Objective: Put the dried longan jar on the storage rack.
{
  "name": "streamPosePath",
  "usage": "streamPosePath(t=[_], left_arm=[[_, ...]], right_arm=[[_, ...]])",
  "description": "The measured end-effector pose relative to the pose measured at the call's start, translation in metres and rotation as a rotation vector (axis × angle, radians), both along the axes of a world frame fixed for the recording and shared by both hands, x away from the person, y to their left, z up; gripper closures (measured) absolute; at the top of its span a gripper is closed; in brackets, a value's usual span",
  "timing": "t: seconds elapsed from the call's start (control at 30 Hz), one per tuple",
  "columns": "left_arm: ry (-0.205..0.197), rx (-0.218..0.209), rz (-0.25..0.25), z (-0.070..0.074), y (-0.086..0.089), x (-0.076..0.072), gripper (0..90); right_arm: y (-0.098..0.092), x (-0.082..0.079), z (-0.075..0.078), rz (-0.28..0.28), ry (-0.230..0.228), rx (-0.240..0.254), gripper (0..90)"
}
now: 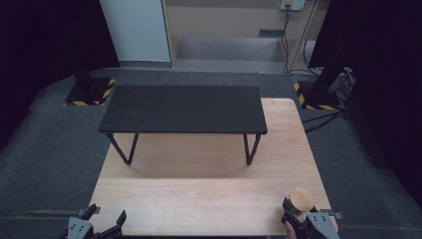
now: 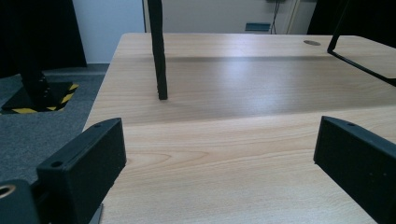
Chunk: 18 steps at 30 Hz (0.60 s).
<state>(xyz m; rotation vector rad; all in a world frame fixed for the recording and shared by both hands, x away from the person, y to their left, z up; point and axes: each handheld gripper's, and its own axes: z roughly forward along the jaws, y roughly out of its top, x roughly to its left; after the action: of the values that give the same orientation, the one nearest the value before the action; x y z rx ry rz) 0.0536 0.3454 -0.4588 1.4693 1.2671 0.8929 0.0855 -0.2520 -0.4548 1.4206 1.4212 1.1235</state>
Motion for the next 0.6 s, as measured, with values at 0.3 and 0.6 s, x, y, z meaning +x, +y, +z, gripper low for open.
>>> streamPosePath(t=[0.3, 0.6], left_arm=[[-0.005, -0.005, -0.012, 0.002, 0.0, -0.001, 1.1], [-0.011, -0.015, -0.021, 0.003, 0.0, -0.002, 1.2]], right_arm=[[0.003, 0.005, 0.033, 0.092, -0.037, 0.031, 25.6], [0.011, 0.018, 0.071, 0.167, -0.077, 0.046, 25.7]])
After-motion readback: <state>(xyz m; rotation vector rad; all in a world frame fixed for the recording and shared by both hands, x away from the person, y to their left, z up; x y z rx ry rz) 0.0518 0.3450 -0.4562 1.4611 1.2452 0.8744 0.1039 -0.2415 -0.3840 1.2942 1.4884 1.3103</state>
